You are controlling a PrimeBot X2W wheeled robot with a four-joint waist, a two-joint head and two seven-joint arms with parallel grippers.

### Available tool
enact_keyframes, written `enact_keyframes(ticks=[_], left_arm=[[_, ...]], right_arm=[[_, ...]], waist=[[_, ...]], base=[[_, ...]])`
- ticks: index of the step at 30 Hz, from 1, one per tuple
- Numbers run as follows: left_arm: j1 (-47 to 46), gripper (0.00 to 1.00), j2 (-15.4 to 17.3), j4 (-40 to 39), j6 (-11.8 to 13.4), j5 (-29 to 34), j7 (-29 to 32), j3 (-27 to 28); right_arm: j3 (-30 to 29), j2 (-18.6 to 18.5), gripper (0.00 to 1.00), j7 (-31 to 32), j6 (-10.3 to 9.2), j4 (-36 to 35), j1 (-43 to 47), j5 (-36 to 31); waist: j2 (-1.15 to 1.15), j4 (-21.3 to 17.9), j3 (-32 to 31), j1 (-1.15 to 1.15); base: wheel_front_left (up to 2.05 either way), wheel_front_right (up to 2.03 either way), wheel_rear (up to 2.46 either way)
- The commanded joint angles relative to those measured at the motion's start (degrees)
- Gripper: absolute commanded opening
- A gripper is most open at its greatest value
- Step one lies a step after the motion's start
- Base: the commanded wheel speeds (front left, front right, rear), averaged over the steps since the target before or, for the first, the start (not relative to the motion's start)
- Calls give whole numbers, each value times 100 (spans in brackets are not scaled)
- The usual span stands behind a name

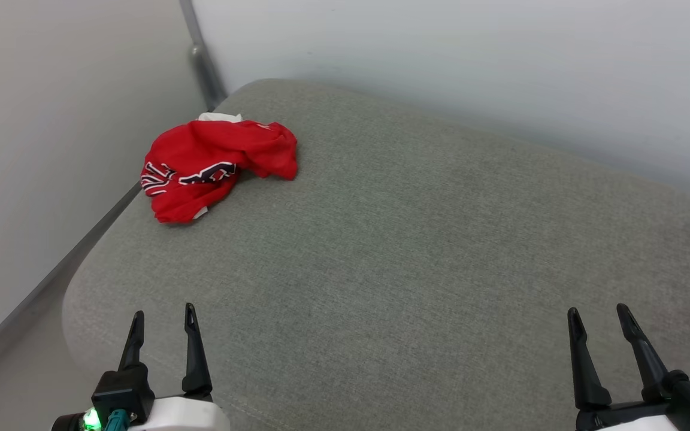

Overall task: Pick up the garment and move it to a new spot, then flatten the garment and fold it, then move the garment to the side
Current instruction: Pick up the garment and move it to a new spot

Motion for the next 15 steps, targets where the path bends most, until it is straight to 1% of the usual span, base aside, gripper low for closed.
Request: enact_keyframes(ticks=[1,5,10,15], left_arm=[[46,100,-4,-20,-8,-7,-16,23],[61,100,-5,-21,-10,-25,-16,34],[57,100,-4,-14,0,-8,-16,55],[-268,100,-4,8,-118,37,-16,175]], right_arm=[[1,2,100,-14,-2,-4,27,-32],[-13,1,100,-14,-2,1,9,-60],[20,2,100,-14,-2,6,-6,-61],[2,1,100,-14,-2,-44,-67,-100]], waist=[[0,155,15,0],[0,281,31,0],[0,319,30,0],[0,269,117,0]], base=[[0,0,0],[0,0,0],[0,0,0],[0,0,0]])
